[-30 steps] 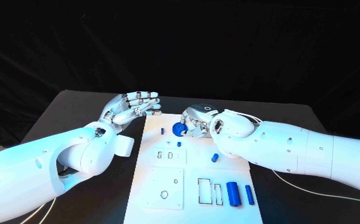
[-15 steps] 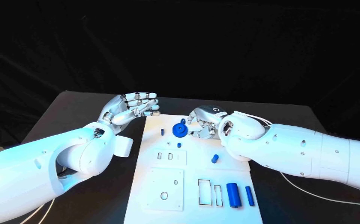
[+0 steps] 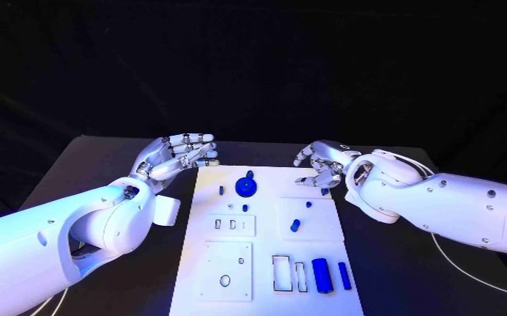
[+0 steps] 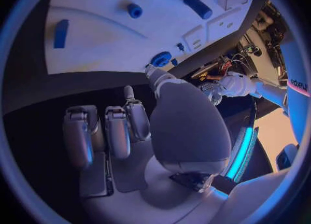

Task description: Assemble the parts on the task board

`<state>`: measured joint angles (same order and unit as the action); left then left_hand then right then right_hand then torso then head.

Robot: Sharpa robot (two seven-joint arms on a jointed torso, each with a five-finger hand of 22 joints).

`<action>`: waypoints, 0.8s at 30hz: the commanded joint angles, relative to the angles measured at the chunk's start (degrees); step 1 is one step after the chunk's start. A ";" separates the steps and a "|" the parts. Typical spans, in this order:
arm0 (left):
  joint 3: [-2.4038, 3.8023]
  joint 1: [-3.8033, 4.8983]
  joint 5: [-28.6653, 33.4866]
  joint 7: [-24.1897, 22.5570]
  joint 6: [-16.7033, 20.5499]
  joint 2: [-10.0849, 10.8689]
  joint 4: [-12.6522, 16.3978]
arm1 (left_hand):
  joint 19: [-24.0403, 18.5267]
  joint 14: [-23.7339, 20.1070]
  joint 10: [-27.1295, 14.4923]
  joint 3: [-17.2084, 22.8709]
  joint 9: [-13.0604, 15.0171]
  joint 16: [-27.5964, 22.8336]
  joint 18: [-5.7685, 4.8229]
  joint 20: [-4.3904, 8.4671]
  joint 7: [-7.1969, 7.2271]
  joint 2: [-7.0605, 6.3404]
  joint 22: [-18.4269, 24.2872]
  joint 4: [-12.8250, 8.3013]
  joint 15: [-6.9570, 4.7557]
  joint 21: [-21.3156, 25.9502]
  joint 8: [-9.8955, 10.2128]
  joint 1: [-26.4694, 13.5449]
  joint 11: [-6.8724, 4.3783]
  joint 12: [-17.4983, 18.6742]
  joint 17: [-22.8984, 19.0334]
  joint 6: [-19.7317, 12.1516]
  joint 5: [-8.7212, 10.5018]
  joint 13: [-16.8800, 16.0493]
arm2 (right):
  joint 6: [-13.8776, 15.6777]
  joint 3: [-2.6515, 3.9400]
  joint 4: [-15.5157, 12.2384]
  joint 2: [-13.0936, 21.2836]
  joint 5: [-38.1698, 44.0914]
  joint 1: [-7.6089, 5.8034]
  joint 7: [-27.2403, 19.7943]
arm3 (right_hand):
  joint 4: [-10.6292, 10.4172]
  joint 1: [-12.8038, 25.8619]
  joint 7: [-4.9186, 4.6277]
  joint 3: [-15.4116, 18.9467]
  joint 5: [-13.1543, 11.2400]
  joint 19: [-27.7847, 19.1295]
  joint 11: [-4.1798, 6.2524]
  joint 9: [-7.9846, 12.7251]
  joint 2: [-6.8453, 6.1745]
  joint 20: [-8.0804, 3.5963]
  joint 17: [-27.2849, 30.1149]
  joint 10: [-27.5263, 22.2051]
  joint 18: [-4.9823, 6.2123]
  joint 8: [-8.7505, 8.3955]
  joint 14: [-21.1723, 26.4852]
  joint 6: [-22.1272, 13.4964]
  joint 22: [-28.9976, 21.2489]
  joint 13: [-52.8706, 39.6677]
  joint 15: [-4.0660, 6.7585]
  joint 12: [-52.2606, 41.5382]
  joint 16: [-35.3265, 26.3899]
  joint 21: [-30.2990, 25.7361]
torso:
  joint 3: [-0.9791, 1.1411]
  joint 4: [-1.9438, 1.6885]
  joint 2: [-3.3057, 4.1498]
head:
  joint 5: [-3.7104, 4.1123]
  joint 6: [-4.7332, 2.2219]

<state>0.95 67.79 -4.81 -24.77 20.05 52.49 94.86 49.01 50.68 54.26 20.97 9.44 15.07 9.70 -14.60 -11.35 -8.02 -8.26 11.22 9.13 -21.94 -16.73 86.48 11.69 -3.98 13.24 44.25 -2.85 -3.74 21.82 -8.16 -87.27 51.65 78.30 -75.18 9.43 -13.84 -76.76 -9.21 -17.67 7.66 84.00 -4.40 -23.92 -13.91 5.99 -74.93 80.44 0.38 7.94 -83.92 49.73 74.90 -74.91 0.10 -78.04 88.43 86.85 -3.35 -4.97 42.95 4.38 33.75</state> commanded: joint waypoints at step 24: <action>0.02 0.00 0.08 -0.96 -1.59 -0.32 -1.05 | -0.34 0.25 -0.10 0.05 -0.09 -0.14 0.56 0.01 -3.43 0.08 -0.01 0.24 0.13 -0.24 0.23 -0.83 0.16 0.18 0.09 0.04 -0.06 0.02 | -4.62 -0.28 4.35 6.52 -9.27 2.58 -8.08 | -2.29 -5.95 -0.05 10.39 2.73 2.82 -0.13 -0.67 2.21 0.70 -11.23 -0.82 0.82 -1.12 -5.08 0.00 11.98 -4.03 -0.59 0.41 -0.24 -0.87 | 0.49 0.33 -0.07 | 1.87 1.29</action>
<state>0.94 67.76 -4.79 -24.91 19.52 52.25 93.76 48.93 50.67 54.26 20.97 9.39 15.07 9.70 -14.52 -11.35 -7.91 -8.24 11.22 9.13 -21.92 -16.73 86.13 11.68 -3.99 13.28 44.25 -2.85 -3.74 18.17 -8.44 -83.00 58.26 69.40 -72.71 2.67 -16.14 -82.20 -9.43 -7.52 10.11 84.00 -4.71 -24.50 -11.76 6.38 -74.94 79.72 0.39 7.02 -83.92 49.50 74.93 -74.90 -0.31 -77.72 88.44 86.16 -2.77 -4.66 42.89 6.31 34.93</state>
